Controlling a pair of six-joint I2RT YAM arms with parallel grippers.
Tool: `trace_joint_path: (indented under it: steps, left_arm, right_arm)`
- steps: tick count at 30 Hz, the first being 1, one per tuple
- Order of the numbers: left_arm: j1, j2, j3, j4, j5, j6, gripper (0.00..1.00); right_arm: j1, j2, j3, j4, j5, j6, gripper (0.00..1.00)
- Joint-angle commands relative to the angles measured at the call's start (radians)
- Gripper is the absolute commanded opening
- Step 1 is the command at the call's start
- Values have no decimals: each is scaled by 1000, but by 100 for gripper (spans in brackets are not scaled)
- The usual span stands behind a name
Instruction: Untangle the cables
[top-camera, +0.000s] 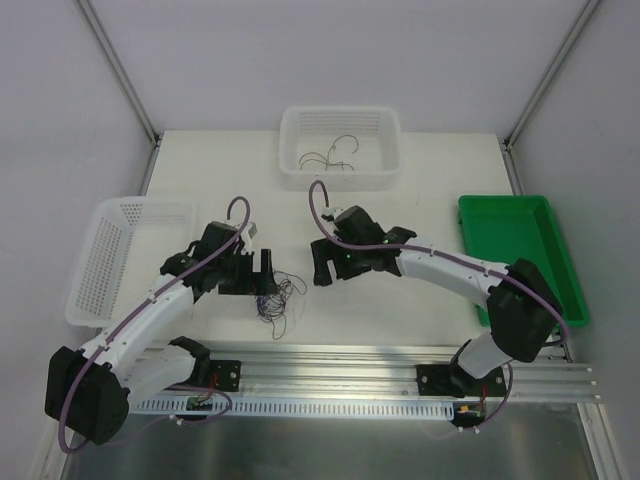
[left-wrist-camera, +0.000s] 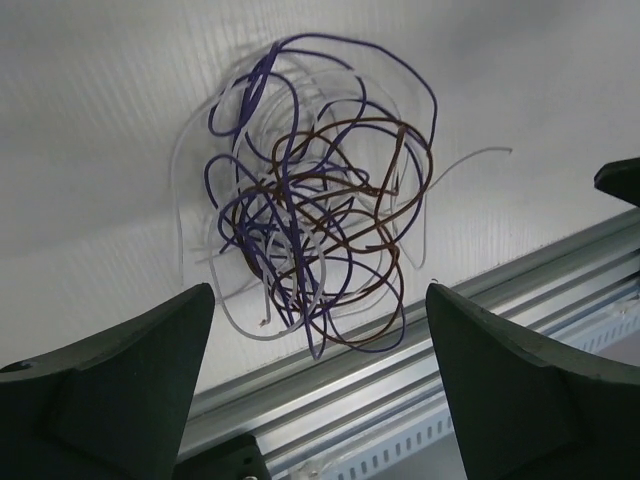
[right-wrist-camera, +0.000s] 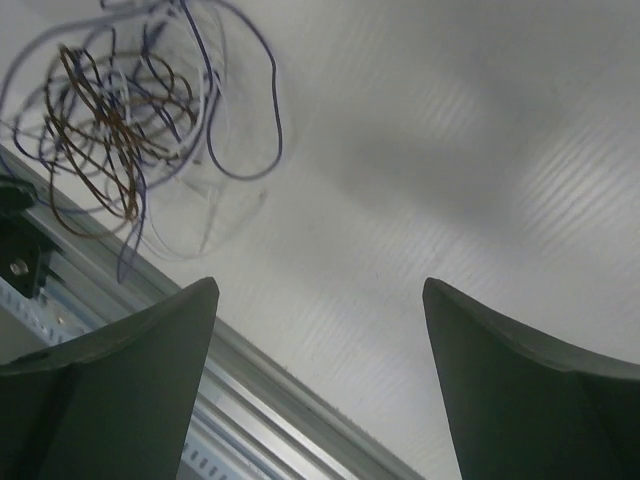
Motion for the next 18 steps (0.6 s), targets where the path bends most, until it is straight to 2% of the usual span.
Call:
trace_joint_path:
  steps: [1,4,8,11,12,18]
  left_arm:
    - [-20,-75,-59,36,23,-130,87]
    - [-76,-103,-134,118,-29,-220,81]
    - [-191,-91,-227,221,-151,-298,63]
    - [-250,-85,-275,317,-207,-328,26]
    - [-256,-95,-305,341,-204,-354,1]
    - [-270,-251,-413,463,-193,-458,0]
  right_arm:
    - [35,-116,-88,97,51,63,88]
    - [77,-130,-113,157,60,71,87]
    - [121,-114,-122,227,77,45,87]
    - [132,-93,-140,302,62,62,87]
    - [138,-88,-159,324,52,68,87]
    - [179,-47,-220,451,63,115,84]
